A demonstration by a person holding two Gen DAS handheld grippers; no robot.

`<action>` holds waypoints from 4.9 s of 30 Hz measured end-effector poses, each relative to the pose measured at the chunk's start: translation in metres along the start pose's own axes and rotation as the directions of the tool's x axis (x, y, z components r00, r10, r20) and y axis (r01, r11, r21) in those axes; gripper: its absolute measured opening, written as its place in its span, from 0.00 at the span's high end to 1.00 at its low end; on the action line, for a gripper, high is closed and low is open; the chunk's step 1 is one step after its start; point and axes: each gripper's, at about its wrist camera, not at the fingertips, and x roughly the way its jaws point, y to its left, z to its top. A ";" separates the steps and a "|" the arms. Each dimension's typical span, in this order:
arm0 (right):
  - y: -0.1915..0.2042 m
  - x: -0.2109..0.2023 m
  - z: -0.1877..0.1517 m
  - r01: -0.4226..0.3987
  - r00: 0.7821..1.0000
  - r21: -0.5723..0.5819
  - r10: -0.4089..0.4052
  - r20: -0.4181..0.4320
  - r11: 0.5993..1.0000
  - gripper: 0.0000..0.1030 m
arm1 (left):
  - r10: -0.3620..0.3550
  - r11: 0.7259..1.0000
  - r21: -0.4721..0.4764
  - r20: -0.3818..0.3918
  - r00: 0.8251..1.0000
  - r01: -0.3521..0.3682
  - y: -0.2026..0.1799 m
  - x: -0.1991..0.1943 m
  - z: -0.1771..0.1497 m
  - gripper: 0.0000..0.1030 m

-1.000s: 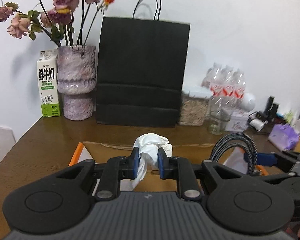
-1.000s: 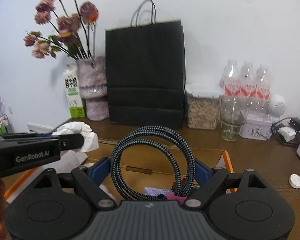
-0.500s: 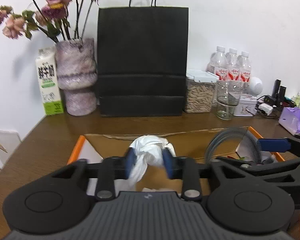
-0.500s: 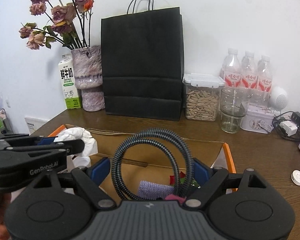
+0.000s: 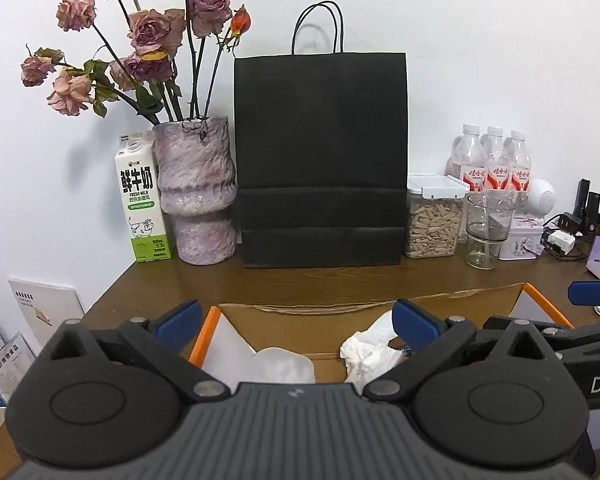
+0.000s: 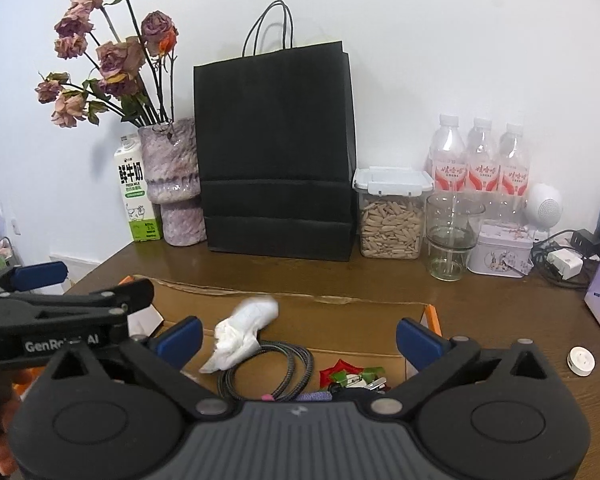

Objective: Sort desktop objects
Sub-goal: 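Carry the tissue and cable into the box and open both tools, then withdraw both tools from the box toward the white caps and cables, then grasp the white earbud case with the left tool while the right tool grasps the black cable with beige block, then carry the earbud case and cable into the box and open both tools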

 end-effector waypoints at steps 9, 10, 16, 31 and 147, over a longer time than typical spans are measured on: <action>0.001 -0.004 0.001 0.003 1.000 -0.001 -0.003 0.007 1.000 0.00 | 0.003 1.000 -0.002 0.008 1.000 -0.003 0.000 -0.004 0.000 0.00; 0.001 -0.004 0.001 0.003 1.000 -0.001 -0.003 0.008 1.000 0.00 | 0.004 1.000 -0.001 0.009 1.000 -0.004 0.000 -0.004 0.001 0.00; 0.002 -0.008 0.003 0.003 1.000 -0.002 -0.003 0.015 1.000 0.00 | 0.008 1.000 -0.006 0.016 1.000 -0.008 0.000 -0.008 0.002 0.00; 0.013 -0.023 0.005 0.002 0.999 -0.036 0.000 0.052 0.999 0.00 | 0.022 0.999 -0.050 0.025 0.999 -0.021 0.009 -0.026 0.000 0.00; 0.059 -0.112 -0.140 -0.019 0.999 -0.204 0.009 -0.050 0.979 0.90 | -0.218 0.976 -0.023 -0.199 0.955 0.218 0.039 -0.115 -0.144 0.72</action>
